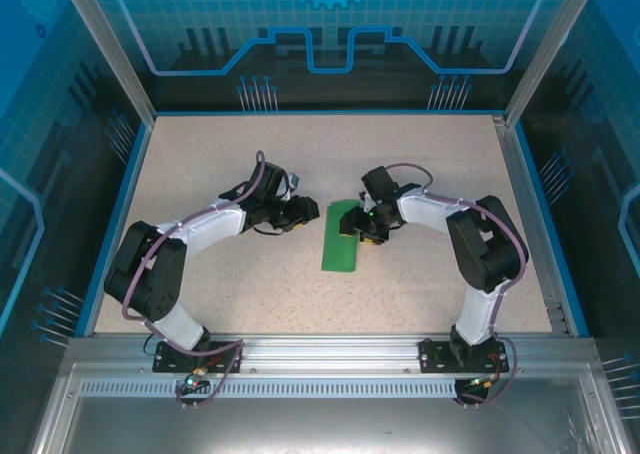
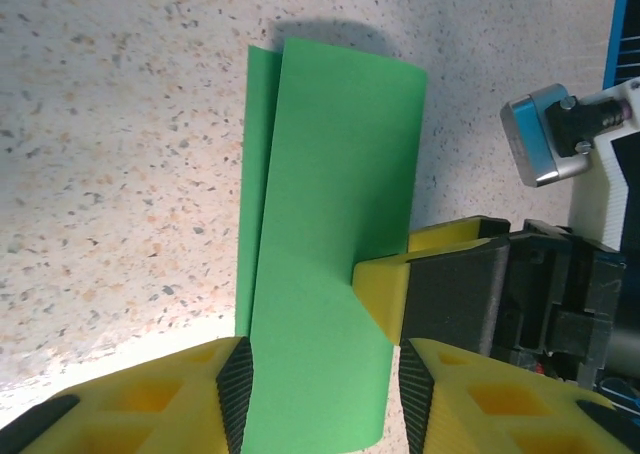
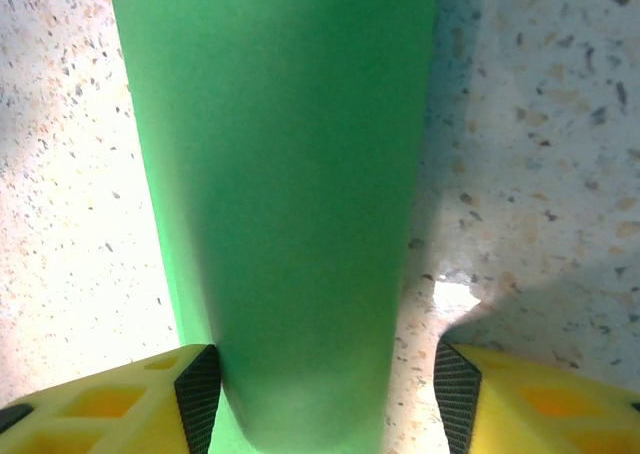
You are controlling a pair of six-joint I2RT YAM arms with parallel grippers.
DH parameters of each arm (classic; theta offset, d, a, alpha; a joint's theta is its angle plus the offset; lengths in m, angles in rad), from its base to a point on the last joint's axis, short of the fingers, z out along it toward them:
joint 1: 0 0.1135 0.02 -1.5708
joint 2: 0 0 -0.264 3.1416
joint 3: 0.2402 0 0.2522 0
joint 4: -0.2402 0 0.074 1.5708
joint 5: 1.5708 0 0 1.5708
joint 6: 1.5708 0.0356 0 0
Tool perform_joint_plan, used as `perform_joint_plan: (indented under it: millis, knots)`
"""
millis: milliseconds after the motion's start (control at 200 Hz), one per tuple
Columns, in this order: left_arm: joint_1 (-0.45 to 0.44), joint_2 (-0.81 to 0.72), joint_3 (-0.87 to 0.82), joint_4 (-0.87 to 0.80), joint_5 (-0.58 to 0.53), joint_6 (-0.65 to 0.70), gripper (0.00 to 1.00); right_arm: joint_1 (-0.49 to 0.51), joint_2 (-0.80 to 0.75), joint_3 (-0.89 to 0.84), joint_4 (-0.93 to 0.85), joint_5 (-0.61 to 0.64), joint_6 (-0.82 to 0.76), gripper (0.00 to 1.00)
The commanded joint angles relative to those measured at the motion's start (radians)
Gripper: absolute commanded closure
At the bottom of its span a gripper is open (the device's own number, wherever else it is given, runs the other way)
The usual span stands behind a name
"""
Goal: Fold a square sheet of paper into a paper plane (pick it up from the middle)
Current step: First fold in half a square sheet of paper at the center of the table.
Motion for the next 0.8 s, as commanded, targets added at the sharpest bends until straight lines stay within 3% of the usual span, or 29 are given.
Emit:
perform_joint_plan:
  millis: [0, 475, 795]
  knots:
    - [-0.001, -0.03, -0.02, -0.042, -0.042, -0.003, 0.54, 0.02, 0.031, 0.028, -0.085, 0.041, -0.022, 0.38]
    - [0.001, -0.038, -0.02, -0.048, -0.039, 0.004, 0.53, 0.029, 0.105, 0.105, -0.188, 0.058, -0.082, 0.36]
    - [0.001, -0.031, -0.026, -0.046, -0.029, 0.003, 0.53, 0.043, 0.154, 0.162, -0.282, 0.133, -0.083, 0.34]
